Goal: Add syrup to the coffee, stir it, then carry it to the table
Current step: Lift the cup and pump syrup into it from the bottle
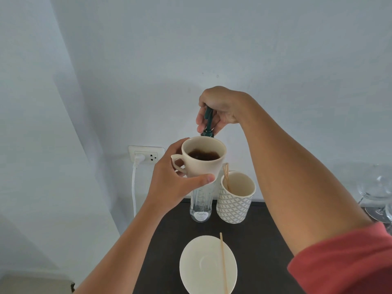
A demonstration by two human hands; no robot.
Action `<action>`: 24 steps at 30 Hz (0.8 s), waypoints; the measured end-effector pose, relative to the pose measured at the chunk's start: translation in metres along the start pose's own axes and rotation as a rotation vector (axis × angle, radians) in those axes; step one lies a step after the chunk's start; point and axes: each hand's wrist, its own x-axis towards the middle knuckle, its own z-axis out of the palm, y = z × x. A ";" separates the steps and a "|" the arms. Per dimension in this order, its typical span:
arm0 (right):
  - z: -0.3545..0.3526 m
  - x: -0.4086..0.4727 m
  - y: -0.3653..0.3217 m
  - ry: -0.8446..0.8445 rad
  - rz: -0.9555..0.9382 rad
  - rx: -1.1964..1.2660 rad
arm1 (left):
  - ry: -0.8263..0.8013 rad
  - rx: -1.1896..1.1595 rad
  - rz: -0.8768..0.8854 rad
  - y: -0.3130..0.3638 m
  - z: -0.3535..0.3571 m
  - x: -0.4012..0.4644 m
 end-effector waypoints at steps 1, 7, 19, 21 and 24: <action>0.000 0.000 0.000 0.004 -0.001 0.003 | -0.004 -0.006 -0.002 0.001 0.001 0.000; 0.002 -0.003 0.000 0.030 -0.001 0.011 | -0.015 -0.039 0.003 0.003 0.003 0.001; 0.007 -0.007 0.000 0.049 -0.012 -0.025 | -0.001 -0.042 0.022 0.010 0.002 0.004; 0.007 -0.006 0.001 0.049 -0.013 -0.026 | 0.000 -0.048 0.021 0.011 0.001 0.004; 0.007 -0.005 0.001 0.053 -0.015 -0.034 | 0.006 -0.049 0.020 0.013 -0.002 0.006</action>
